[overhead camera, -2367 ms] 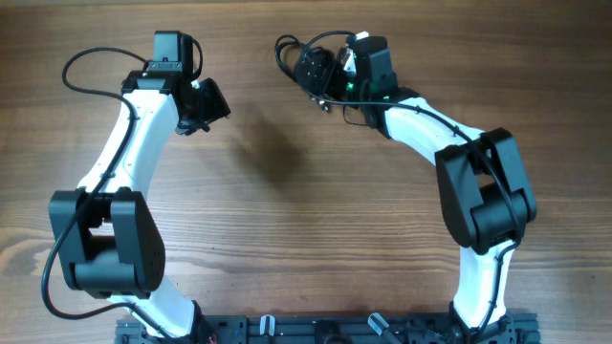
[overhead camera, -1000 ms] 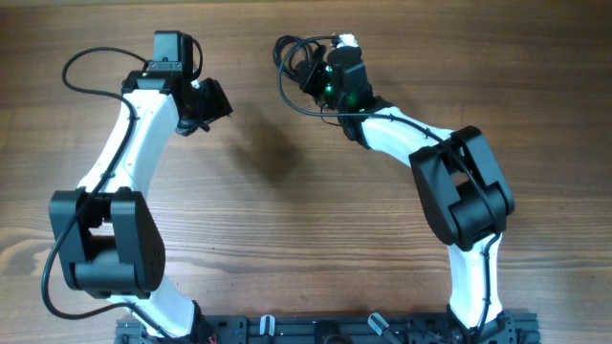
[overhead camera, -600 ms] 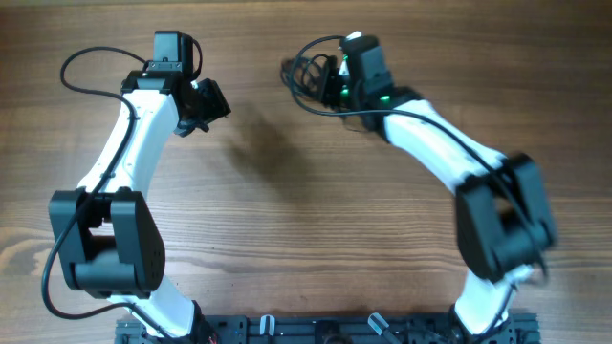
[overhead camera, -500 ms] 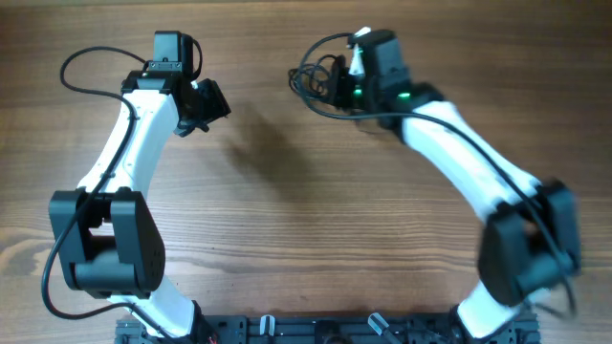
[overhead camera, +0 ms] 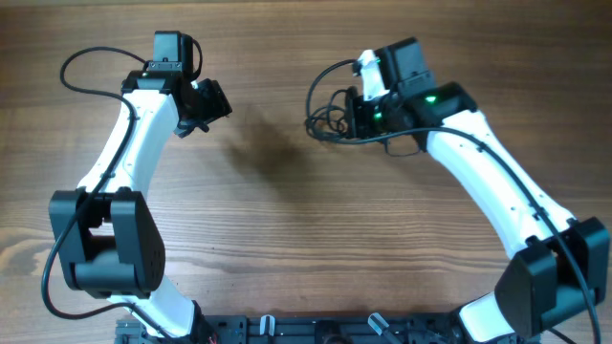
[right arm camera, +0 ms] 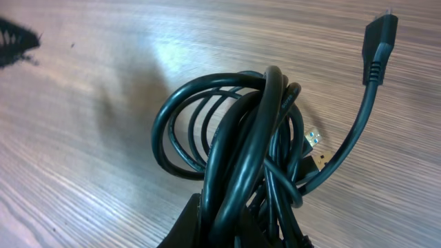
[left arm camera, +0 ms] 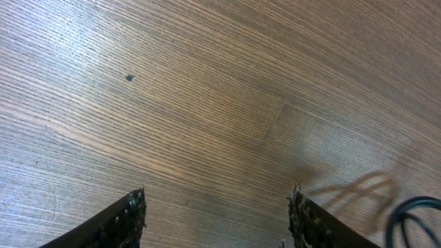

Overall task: Untangle cables
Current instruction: 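Lift the cable bundle with the right gripper and pull it toward center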

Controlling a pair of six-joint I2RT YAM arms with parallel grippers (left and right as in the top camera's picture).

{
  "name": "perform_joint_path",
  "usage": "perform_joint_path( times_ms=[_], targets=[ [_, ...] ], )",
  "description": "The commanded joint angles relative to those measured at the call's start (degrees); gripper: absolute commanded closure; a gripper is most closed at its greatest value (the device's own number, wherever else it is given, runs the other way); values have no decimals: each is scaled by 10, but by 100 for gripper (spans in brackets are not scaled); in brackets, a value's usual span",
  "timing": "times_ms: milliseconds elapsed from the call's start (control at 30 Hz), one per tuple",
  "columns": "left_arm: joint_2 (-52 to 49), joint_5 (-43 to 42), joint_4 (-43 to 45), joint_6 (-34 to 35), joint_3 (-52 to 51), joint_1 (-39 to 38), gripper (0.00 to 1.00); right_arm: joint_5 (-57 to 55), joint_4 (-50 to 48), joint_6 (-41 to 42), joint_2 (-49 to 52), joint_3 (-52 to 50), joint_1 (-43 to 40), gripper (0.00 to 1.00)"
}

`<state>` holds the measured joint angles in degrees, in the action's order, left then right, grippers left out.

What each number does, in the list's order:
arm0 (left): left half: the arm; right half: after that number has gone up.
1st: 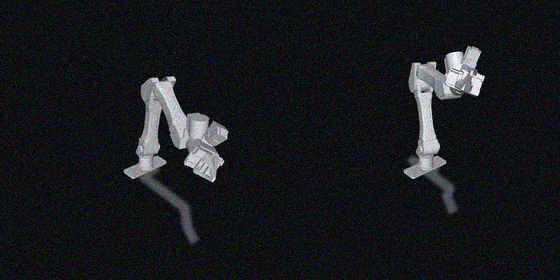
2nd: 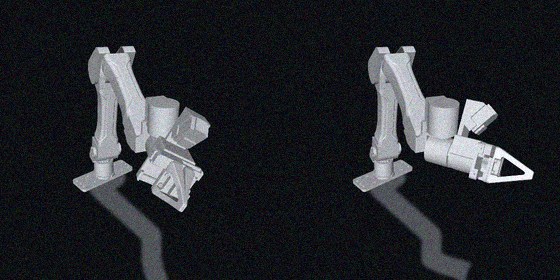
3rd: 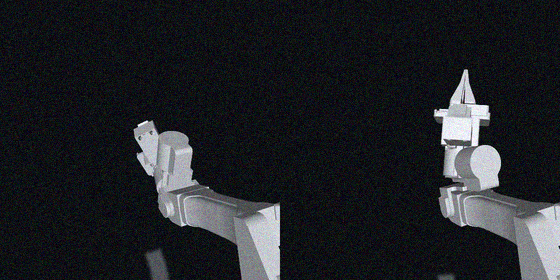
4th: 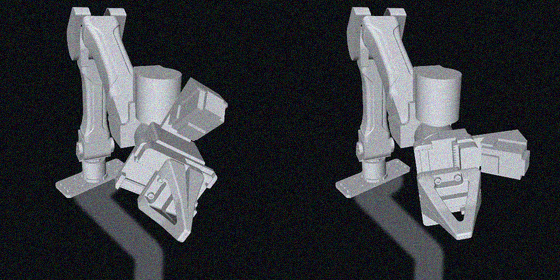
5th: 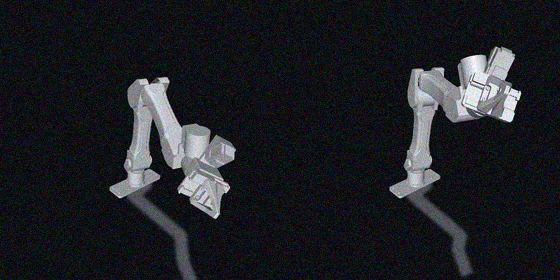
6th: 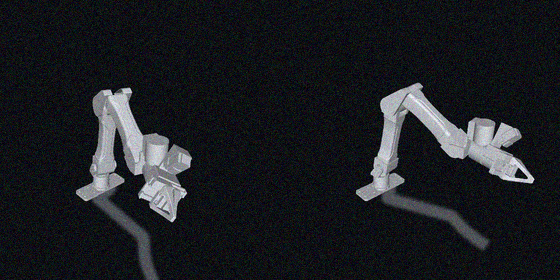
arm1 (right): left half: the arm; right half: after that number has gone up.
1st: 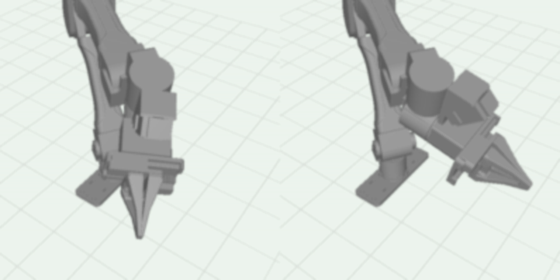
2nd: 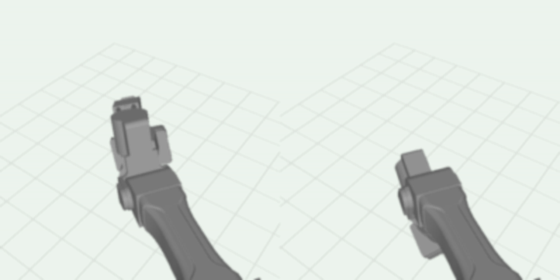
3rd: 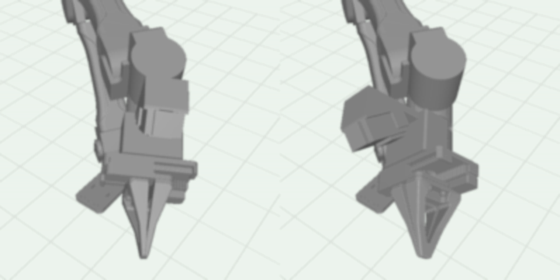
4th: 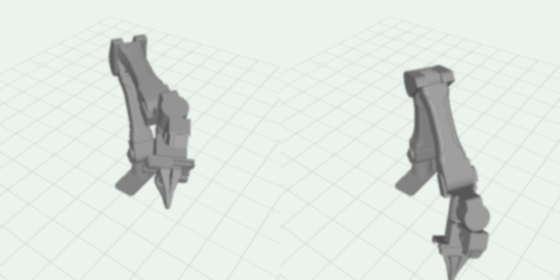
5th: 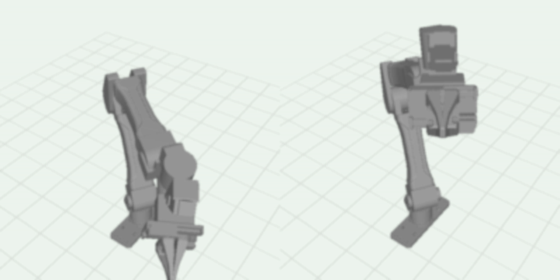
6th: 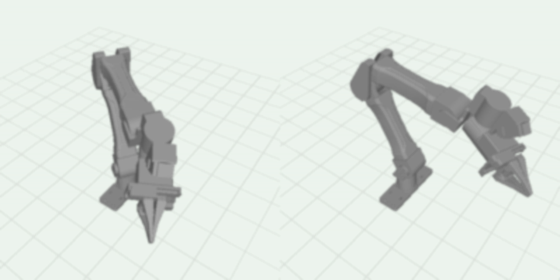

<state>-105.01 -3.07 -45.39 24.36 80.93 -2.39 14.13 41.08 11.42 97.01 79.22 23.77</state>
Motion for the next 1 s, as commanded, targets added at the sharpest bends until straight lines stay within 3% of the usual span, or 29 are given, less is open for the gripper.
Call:
perform_joint_path(
  times_ms=[0, 133, 333, 467, 500, 700, 733, 967],
  targets=[
    [-4, -5, 0, 1, -3, 3, 31, -4, -7, -23, 32, 6, 35, 96],
    [-4, -5, 0, 1, -3, 3, 31, -12, -28, -21, 65, 6, 65, 96],
    [-4, -5, 0, 1, -3, 3, 31, -12, -119, 54, 106, 6, 103, 95],
    [-4, -5, 0, 1, -3, 3, 31, 3, -136, 57, 111, 6, 109, 64],
    [-4, -5, 0, 1, -3, 3, 30, 10, -137, 57, 111, 6, 109, 48],
    [-4, -5, -1, 1, -3, 3, 30, 68, -136, 62, 104, 6, 90, 4],
    [-4, -5, -1, 1, -3, 3, 30, 70, -136, 72, 101, 6, 85, 0],
    [17, -12, -16, -30, 7, 2, 20, 70, -133, 148, 81, 6, 23, 0]
  ],
)
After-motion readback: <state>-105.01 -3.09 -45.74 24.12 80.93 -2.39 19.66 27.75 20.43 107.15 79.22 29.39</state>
